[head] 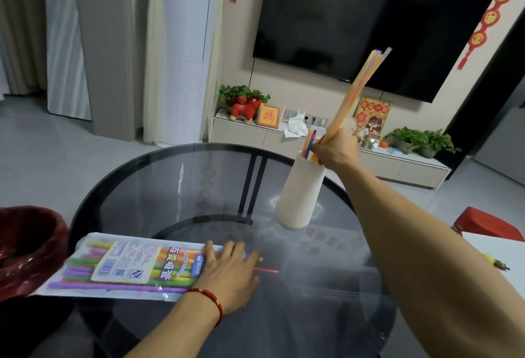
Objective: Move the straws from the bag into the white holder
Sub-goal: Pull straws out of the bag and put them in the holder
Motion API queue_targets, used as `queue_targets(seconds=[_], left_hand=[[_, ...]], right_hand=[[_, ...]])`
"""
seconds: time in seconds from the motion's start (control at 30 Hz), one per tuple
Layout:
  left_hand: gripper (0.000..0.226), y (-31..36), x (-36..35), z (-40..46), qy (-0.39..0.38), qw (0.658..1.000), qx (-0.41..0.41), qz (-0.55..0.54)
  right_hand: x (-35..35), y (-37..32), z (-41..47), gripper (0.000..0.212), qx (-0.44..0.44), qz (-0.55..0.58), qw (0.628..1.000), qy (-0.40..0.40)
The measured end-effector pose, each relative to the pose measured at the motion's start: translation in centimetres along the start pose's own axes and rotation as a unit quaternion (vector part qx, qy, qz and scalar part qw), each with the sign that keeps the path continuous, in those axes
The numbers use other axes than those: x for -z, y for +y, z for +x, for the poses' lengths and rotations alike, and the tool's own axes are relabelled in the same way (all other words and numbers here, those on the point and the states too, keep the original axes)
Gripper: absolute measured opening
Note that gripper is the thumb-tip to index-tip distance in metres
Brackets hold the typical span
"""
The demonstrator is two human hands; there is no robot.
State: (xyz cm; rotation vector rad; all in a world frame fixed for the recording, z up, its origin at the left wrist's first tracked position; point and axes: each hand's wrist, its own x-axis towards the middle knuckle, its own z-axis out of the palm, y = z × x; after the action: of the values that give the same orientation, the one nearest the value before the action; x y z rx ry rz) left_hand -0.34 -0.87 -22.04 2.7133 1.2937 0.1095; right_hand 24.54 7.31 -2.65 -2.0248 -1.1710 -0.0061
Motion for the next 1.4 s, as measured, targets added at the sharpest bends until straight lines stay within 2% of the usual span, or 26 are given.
queue_targets(seconds=[0.17, 0.33, 0.43, 0.57, 0.77, 0.87, 0.93, 1.0, 1.07, 1.13, 1.2, 1.3, 1.4], left_hand=[[0.042, 0.0, 0.1, -0.1, -0.005, 1.0, 0.001, -0.006], [0.038, 0.0, 0.1, 0.0, -0.006, 1.0, -0.001, -0.011], [0.037, 0.0, 0.1, 0.0, -0.007, 1.0, -0.003, -0.011], [0.036, 0.0, 0.2, -0.2, -0.002, 1.0, -0.005, -0.013], [0.035, -0.3, -0.1, -0.1, 0.006, 1.0, -0.012, -0.026], [0.042, -0.4, 0.0, -0.1, 0.011, 0.999, -0.013, -0.029], [0.058, -0.6, 0.4, -0.1, 0.019, 0.999, -0.017, -0.041], [0.09, -1.2, 1.0, -0.2, 0.013, 0.999, -0.021, -0.034], [0.121, -2.3, 1.5, -0.6, -0.021, 1.0, -0.018, -0.012], [0.139, -3.7, 1.8, -1.1, -0.07, 0.997, -0.005, 0.007], [0.145, -4.4, 2.0, -1.4, -0.103, 0.995, -0.003, 0.015], [0.142, -4.2, 2.5, -1.6, -0.094, 0.996, -0.009, 0.008], [0.136, -3.5, 3.0, -1.6, -0.046, 0.998, -0.027, 0.015]], right_hand=[[-0.1, 0.1, 0.7, 0.039, -0.022, -0.003, 0.999, -0.046], [0.9, -0.7, 0.8, 0.031, -0.013, 0.03, 0.998, -0.06], [1.7, -1.2, 0.6, 0.033, 0.033, 0.052, 0.998, -0.023], [2.7, -1.9, -0.4, 0.053, 0.091, 0.043, 0.994, 0.043], [3.8, -1.2, -2.5, 0.041, 0.163, 0.004, 0.986, 0.038], [4.4, -0.2, -4.2, 0.033, 0.176, 0.035, 0.978, 0.102], [4.5, 1.0, -6.3, 0.029, 0.186, 0.077, 0.969, 0.142], [3.8, 3.0, -9.3, 0.025, 0.192, 0.085, 0.973, 0.097], [2.1, 5.5, -12.8, 0.022, 0.181, 0.025, 0.982, -0.047], [-0.5, 8.2, -16.6, 0.024, 0.182, -0.056, 0.958, -0.215], [-3.0, 10.4, -19.7, 0.043, 0.193, -0.116, 0.925, -0.307], [-5.9, 12.0, -21.9, 0.064, 0.209, -0.089, 0.93, -0.288], [-7.3, 11.7, -22.2, 0.06, 0.225, -0.005, 0.936, -0.271]])
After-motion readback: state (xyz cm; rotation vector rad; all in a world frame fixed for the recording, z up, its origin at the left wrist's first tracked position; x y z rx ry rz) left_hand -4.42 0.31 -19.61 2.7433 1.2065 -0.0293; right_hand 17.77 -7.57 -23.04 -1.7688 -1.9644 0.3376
